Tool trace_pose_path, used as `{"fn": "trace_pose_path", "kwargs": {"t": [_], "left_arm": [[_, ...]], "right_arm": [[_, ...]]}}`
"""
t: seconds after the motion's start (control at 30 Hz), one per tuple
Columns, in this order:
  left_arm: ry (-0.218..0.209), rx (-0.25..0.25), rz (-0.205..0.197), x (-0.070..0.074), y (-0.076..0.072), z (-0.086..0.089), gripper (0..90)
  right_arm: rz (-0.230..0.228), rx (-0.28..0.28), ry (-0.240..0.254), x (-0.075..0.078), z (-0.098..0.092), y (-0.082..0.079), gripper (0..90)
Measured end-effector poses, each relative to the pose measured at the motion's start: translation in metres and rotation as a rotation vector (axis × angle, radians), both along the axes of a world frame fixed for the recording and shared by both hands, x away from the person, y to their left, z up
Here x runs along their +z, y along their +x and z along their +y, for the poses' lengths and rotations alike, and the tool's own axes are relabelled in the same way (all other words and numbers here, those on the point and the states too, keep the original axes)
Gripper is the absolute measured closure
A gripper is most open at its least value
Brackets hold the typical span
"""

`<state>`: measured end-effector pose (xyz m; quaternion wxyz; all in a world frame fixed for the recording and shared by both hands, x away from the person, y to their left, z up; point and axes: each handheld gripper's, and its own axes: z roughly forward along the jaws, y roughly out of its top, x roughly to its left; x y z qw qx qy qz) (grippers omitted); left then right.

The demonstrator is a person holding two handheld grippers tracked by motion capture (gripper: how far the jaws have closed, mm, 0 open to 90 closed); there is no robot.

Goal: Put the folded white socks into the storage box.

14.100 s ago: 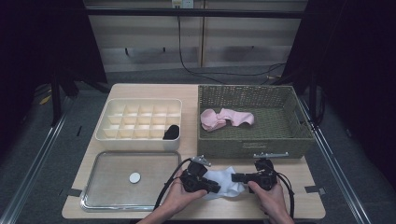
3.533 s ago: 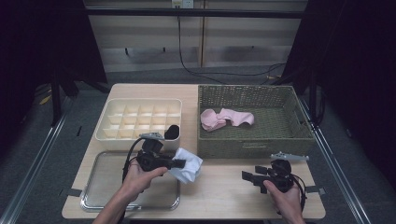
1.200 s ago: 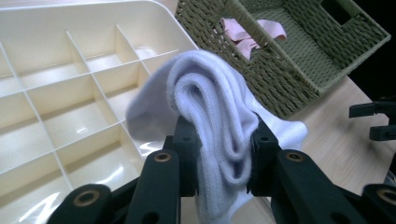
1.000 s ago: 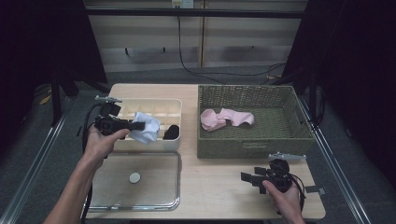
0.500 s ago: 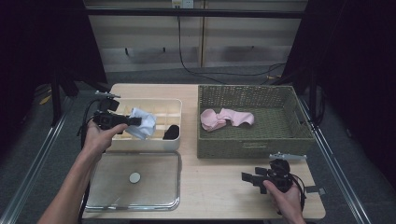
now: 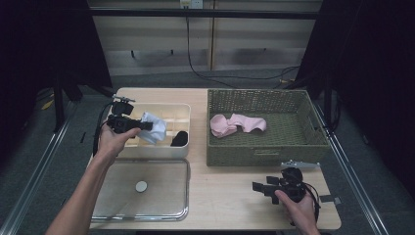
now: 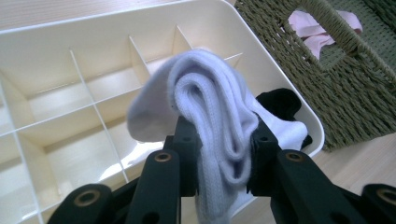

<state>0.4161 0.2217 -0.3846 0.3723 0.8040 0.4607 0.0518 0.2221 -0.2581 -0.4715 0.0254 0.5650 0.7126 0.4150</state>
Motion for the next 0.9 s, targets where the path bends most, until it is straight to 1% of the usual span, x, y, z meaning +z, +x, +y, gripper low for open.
{"fn": "trace_pose_path", "kwargs": {"t": [0.07,0.1,0.17,0.2,0.23,0.3,0.37,0.43,0.53,0.57,0.6,0.63,0.67,0.7,0.73,0.77,0.8,0.87,0.9], "left_arm": [[0.01,-0.023,0.01,-0.003,0.001,-0.003,71.1],[0.023,-0.03,0.012,-0.005,0.001,-0.005,71.1],[0.053,-0.031,0.012,-0.007,0.001,-0.007,71.0],[0.061,-0.033,0.014,-0.008,0.002,-0.007,71.1],[0.056,-0.028,0.015,-0.009,0.001,-0.007,71.1],[0.076,-0.027,0.022,-0.01,0.0,-0.009,71.3],[0.088,-0.056,0.029,-0.011,0.0,-0.011,71.4],[0.11,-0.066,0.033,-0.012,0.0,-0.014,71.3],[0.124,-0.093,0.06,-0.017,0.001,-0.018,71.4],[0.108,-0.102,0.075,-0.019,0.001,-0.019,71.4],[0.123,-0.1,0.07,-0.019,0.0,-0.021,71.4],[0.152,-0.106,0.066,-0.018,-0.001,-0.025,71.4],[0.13,-0.101,0.073,-0.019,-0.002,-0.028,71.4],[0.144,-0.115,0.079,-0.019,-0.001,-0.028,71.5],[0.152,-0.101,0.078,-0.02,-0.001,-0.03,71.5],[0.169,-0.114,0.086,-0.021,0.001,-0.029,71.6],[0.163,-0.114,0.089,-0.023,0.001,-0.029,71.6],[0.169,-0.123,0.084,-0.024,0.001,-0.03,71.6],[0.164,-0.122,0.087,-0.025,0.001,-0.03,71.6]], "right_arm": [[0.0,0.0,-0.001,0.0,0.0,0.0,22.5],[-0.002,0.0,0.0,0.0,-0.001,0.0,22.5],[-0.001,-0.002,0.0,-0.001,-0.001,0.0,22.5],[-0.001,-0.001,0.0,-0.001,-0.001,0.0,22.5],[-0.001,-0.001,0.002,-0.001,-0.001,0.0,22.5],[0.003,-0.002,0.003,0.0,-0.001,-0.001,22.5],[-0.001,-0.004,0.004,0.0,-0.001,-0.001,22.5],[0.002,-0.006,0.006,0.0,-0.001,-0.001,22.5],[0.003,-0.004,0.006,0.0,-0.001,0.0,22.5],[0.002,-0.004,0.004,0.0,-0.001,0.0,22.5],[0.002,-0.005,0.006,0.0,-0.001,-0.001,22.5],[0.003,-0.006,0.014,0.0,-0.001,-0.001,22.5],[0.006,-0.007,0.027,0.0,-0.002,0.0,22.5],[0.001,-0.008,0.03,0.0,-0.003,0.0,22.5],[0.001,-0.011,0.026,0.0,-0.003,0.0,22.5],[0.005,-0.013,0.029,0.0,-0.003,0.0,22.5],[0.003,-0.012,0.031,0.0,-0.003,0.0,22.5],[0.001,-0.008,0.028,0.0,-0.003,-0.001,22.5],[0.002,-0.009,0.028,0.0,-0.003,-0.001,22.4]]}}
